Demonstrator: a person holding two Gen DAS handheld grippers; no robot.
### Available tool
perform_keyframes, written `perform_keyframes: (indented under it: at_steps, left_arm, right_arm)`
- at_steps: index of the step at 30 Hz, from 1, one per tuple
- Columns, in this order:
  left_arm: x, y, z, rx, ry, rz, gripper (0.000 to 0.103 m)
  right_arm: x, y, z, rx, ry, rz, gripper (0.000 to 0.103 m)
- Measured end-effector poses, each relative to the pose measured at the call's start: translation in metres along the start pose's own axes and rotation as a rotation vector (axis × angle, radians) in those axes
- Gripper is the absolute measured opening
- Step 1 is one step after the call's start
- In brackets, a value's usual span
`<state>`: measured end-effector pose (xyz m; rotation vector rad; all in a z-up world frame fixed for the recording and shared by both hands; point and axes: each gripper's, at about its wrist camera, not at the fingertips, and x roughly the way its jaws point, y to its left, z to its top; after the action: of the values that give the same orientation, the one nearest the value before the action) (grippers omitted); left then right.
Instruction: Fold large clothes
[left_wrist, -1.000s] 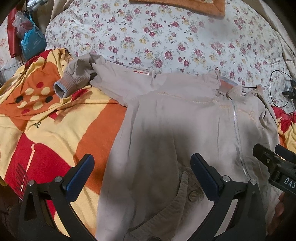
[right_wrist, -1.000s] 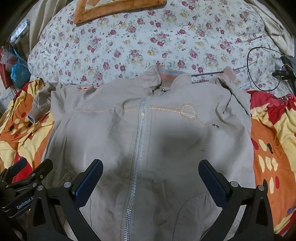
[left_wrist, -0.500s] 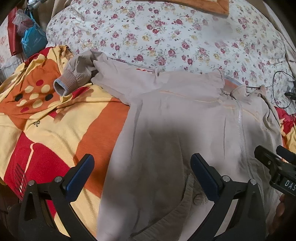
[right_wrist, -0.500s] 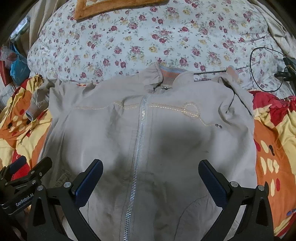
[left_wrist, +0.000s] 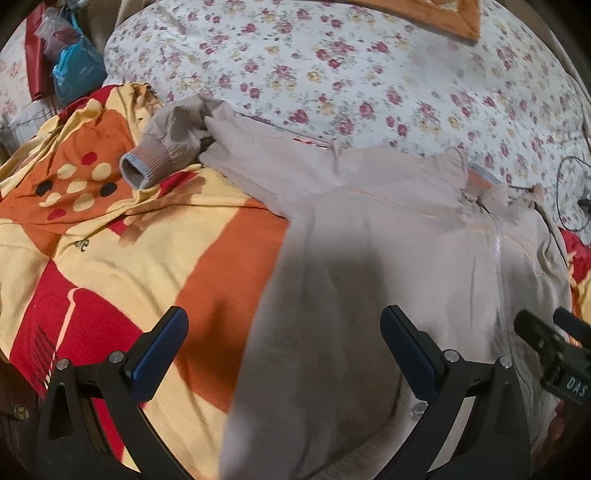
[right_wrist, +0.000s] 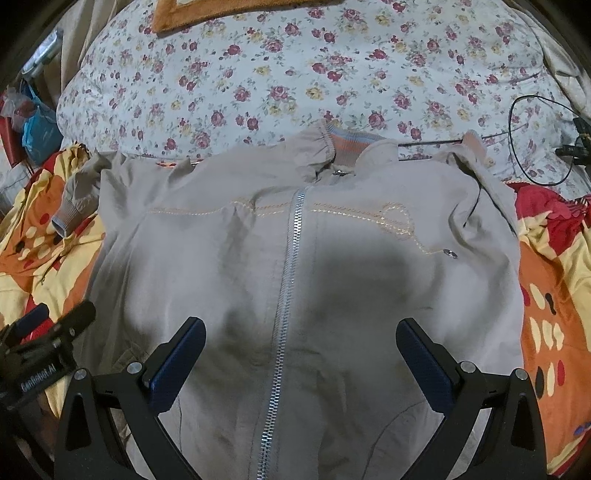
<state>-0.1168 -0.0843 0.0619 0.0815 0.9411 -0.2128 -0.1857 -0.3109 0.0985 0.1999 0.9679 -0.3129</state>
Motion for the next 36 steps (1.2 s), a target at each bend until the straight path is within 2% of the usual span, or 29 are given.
perform_keyframes:
  at_steps: [6,9,14,17,25,26,28,29,30,33,36]
  left_arm:
    - [0.006,0.029,0.017,-0.052,0.003,0.013,0.103]
    - [0.01,0.055,0.034,-0.086,-0.015,0.055,0.103]
    - [0.03,0.107,0.07,-0.175,-0.06,0.17,0.103]
    - [0.048,0.13,0.086,-0.208,-0.064,0.195,0.103]
    - [0.117,0.154,0.121,-0.151,-0.017,0.282,0.103]
    - [0.121,0.155,0.123,-0.146,-0.018,0.279,0.1]
    - [0.127,0.157,0.13,-0.136,-0.013,0.254,0.068]
    - [0.129,0.159,0.134,-0.133,0.001,0.228,0.032]
    - [0.128,0.161,0.138,-0.14,0.018,0.209,0.007]
    - [0.108,0.172,0.152,-0.161,0.011,0.155,0.007]
    - [0.067,0.183,0.171,-0.116,-0.047,0.191,0.007]
  right_arm:
    - [0.002,0.004,0.0,-0.019,0.01,0.004,0.103]
    - [0.001,0.003,0.001,-0.022,0.01,0.007,0.103]
    - [-0.001,0.003,0.003,-0.014,0.003,0.027,0.103]
    - [0.003,0.006,0.003,-0.027,0.014,0.031,0.103]
    - [0.015,0.014,0.002,-0.051,0.061,0.048,0.103]
    - [0.015,0.013,0.002,-0.052,0.061,0.047,0.103]
    - [0.016,0.012,0.003,-0.052,0.061,0.043,0.103]
    - [0.017,0.011,0.004,-0.05,0.063,0.042,0.103]
    - [0.018,0.01,0.004,-0.048,0.065,0.041,0.103]
    - [0.022,0.006,0.004,-0.038,0.075,0.042,0.103]
    - [0.022,0.004,0.002,-0.029,0.079,0.057,0.103]
